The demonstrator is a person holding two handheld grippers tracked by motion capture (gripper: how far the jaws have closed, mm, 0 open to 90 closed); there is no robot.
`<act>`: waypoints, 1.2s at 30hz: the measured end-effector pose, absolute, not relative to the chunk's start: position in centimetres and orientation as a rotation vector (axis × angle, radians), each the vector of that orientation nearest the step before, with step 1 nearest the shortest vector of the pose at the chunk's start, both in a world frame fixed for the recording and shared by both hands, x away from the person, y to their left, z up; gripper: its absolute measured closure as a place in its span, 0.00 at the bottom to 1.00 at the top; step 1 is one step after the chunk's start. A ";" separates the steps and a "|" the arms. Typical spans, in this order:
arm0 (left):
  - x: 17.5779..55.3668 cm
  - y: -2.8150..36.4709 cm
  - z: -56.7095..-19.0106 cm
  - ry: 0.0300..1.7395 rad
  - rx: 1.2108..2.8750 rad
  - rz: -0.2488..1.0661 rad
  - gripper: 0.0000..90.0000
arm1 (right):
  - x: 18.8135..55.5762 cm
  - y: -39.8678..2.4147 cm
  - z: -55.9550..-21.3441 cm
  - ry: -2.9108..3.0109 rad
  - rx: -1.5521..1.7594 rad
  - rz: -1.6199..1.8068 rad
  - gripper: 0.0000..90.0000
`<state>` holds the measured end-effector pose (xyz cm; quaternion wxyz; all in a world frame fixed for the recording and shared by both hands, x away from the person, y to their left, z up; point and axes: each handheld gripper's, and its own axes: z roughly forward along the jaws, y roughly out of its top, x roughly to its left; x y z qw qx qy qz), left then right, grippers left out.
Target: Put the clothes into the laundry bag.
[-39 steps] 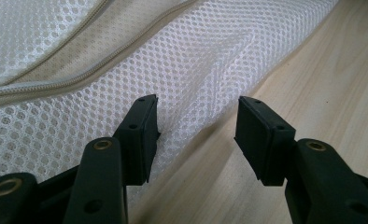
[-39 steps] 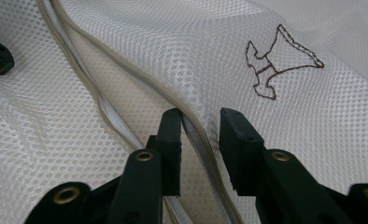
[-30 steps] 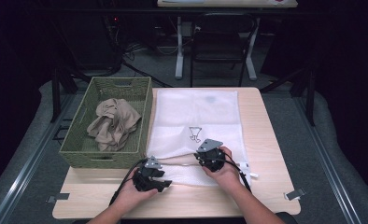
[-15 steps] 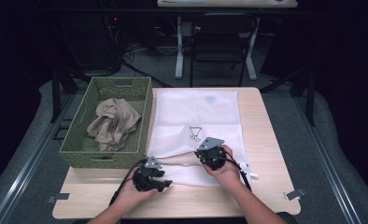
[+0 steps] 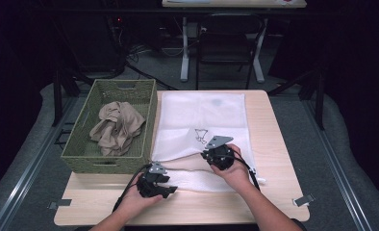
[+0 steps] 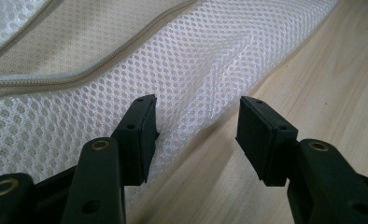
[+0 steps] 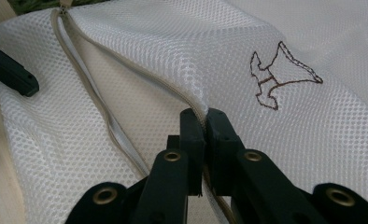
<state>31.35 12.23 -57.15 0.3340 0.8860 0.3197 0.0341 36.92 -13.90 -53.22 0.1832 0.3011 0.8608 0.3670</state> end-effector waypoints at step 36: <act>31.3 12.2 -57.2 0.837 2.310 0.098 0.52 | 39.5 -13.5 -48.9 2.427 0.888 1.092 0.96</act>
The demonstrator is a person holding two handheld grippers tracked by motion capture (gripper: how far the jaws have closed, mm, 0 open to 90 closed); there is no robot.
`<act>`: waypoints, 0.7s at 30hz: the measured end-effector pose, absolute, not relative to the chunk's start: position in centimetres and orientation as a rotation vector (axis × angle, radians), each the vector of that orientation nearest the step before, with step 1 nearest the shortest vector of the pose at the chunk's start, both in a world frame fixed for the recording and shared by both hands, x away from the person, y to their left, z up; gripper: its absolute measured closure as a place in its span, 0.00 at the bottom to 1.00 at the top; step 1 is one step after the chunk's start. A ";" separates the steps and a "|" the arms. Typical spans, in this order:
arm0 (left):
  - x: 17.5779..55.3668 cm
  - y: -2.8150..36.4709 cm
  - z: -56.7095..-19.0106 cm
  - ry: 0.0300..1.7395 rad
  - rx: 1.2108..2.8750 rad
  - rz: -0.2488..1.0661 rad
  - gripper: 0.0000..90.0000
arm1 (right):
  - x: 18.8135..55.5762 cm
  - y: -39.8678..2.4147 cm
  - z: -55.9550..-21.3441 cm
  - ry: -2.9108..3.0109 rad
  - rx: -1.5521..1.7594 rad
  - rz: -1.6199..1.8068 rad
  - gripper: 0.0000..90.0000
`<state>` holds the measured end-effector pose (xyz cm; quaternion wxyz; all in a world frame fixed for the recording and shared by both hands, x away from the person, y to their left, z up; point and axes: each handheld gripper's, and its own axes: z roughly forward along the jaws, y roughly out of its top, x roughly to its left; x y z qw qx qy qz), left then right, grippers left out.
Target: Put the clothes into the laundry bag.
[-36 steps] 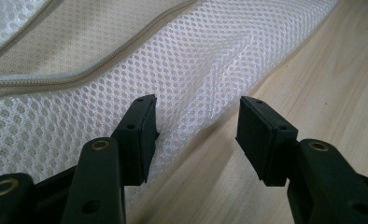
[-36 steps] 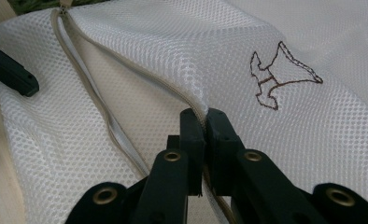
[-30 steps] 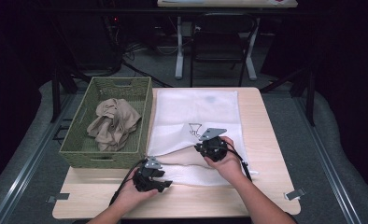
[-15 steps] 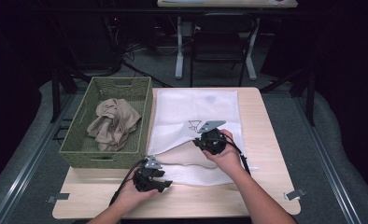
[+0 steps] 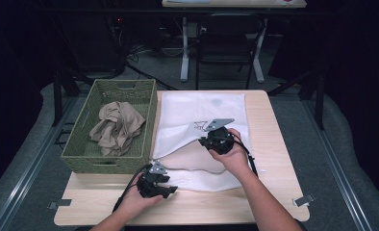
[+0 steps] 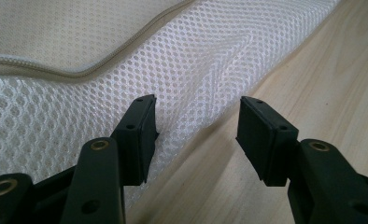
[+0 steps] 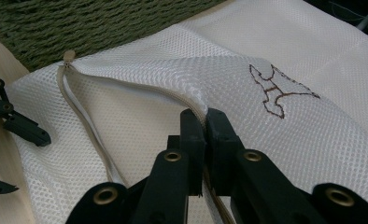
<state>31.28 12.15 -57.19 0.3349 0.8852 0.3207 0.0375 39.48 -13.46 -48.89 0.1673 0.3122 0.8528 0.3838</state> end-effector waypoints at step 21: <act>31.2 12.1 -57.2 0.840 2.305 0.104 0.53 | 39.7 -13.3 -46.9 2.385 0.854 1.114 0.96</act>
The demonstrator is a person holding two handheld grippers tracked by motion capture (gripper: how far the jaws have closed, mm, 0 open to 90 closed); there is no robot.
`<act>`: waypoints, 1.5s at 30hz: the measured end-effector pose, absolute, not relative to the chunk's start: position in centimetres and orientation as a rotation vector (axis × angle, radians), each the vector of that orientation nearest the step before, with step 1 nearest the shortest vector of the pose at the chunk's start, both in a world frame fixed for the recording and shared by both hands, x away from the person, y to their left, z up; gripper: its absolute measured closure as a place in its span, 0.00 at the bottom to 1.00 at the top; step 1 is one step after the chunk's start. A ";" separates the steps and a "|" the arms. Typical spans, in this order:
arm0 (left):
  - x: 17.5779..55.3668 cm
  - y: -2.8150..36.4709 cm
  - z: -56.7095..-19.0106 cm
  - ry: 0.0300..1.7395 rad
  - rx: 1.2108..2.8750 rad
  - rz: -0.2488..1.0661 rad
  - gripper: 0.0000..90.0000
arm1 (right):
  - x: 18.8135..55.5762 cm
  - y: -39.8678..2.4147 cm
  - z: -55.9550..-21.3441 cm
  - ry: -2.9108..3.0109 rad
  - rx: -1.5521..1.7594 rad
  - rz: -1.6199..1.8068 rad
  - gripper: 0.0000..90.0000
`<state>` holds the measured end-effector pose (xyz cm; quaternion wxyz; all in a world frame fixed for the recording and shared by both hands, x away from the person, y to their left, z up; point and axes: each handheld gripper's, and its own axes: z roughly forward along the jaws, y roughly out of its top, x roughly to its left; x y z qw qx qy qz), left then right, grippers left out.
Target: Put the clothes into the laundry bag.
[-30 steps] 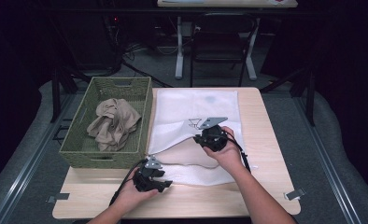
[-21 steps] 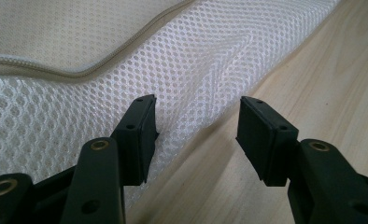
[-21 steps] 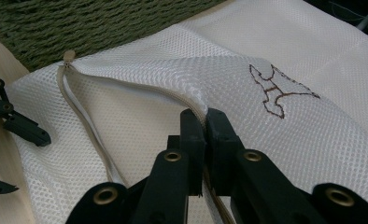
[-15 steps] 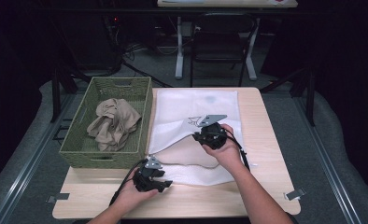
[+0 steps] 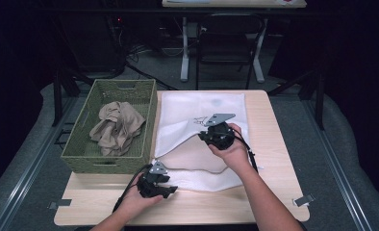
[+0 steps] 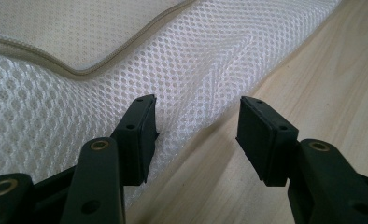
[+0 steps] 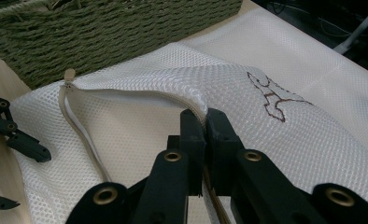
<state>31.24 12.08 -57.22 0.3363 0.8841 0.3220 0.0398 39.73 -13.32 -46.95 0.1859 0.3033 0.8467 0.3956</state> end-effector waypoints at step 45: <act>31.3 12.0 -57.2 0.873 2.294 0.100 0.52 | 41.3 -13.6 -42.6 2.394 0.747 1.241 0.96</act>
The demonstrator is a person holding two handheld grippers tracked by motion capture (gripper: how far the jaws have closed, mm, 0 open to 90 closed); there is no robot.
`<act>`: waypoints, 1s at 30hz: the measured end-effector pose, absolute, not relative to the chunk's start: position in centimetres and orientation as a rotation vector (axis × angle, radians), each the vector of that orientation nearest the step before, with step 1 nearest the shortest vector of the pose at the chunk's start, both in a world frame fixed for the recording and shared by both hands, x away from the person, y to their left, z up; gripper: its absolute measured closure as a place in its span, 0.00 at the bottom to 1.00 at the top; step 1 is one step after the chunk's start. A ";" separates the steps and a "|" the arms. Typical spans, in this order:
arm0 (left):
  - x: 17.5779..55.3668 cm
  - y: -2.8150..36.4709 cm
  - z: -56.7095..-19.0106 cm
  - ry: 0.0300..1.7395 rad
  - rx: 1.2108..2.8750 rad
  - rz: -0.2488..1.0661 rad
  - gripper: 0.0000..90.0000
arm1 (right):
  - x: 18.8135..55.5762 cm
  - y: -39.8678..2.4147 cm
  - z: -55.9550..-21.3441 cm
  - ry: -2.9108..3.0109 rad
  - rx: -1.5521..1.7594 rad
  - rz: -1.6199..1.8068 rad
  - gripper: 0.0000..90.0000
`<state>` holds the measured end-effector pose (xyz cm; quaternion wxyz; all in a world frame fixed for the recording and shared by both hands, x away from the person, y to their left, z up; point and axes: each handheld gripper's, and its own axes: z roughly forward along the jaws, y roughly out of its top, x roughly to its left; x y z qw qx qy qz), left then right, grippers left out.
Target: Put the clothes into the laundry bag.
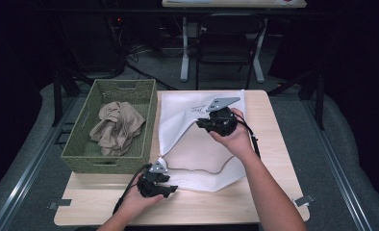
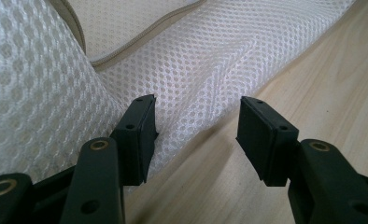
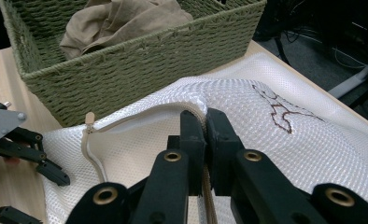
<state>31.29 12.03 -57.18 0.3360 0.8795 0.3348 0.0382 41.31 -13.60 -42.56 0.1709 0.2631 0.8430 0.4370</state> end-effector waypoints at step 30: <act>30.9 11.5 -57.2 0.892 2.292 0.147 0.52 | 40.8 -14.2 -42.3 2.359 0.741 1.281 0.96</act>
